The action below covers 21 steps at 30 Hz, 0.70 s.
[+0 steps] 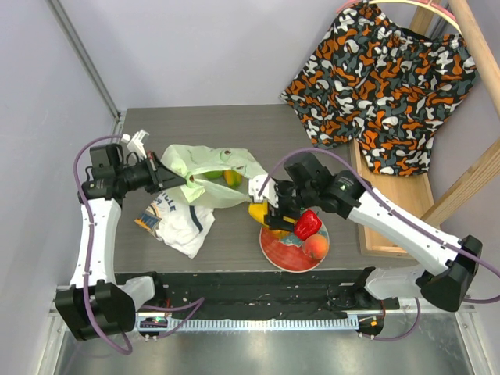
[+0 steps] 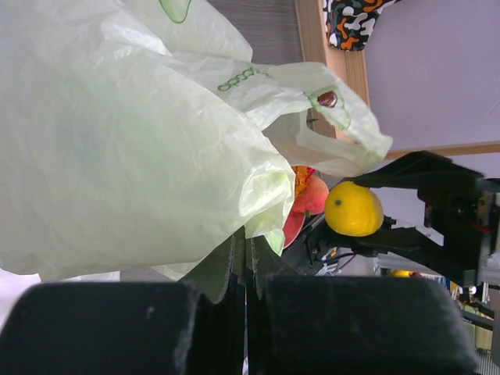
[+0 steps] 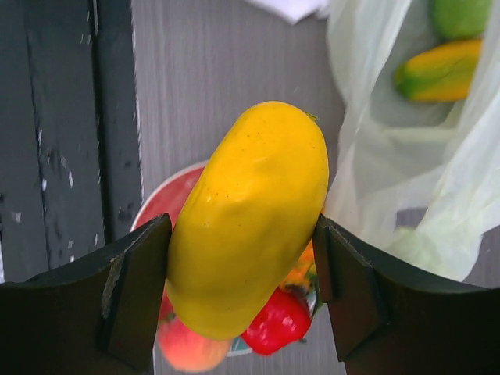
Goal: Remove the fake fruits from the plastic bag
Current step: Place the fake fruit on the plate.
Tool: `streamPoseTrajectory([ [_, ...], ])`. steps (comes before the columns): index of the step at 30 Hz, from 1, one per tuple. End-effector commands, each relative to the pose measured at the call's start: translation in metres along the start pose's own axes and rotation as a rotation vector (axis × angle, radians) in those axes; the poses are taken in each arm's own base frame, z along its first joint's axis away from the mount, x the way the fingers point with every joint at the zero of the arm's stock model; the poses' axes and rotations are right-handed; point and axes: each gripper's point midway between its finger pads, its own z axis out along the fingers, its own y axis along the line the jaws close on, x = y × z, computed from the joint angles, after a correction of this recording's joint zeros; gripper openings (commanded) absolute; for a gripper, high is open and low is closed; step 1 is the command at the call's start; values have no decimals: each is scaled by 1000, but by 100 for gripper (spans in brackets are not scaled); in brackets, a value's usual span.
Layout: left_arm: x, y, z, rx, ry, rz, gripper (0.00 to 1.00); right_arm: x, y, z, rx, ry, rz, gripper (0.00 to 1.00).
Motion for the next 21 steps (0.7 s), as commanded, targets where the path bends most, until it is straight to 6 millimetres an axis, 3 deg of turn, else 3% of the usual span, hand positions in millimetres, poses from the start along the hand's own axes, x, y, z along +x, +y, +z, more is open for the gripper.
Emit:
streamPoseTrajectory([
  [1,-10,-7,-4,14,-45,44,0,43,32,-5,-127,115,-75,39],
  [6,-13,-9,-6,13,-56,49,0,56,46,14,-186,144,61,39],
  [16,3,-7,-9,14,-55,41,0,58,45,52,-33,122,459,39],
  [21,6,-9,-12,16,-67,52,0,66,42,65,17,142,489,40],
])
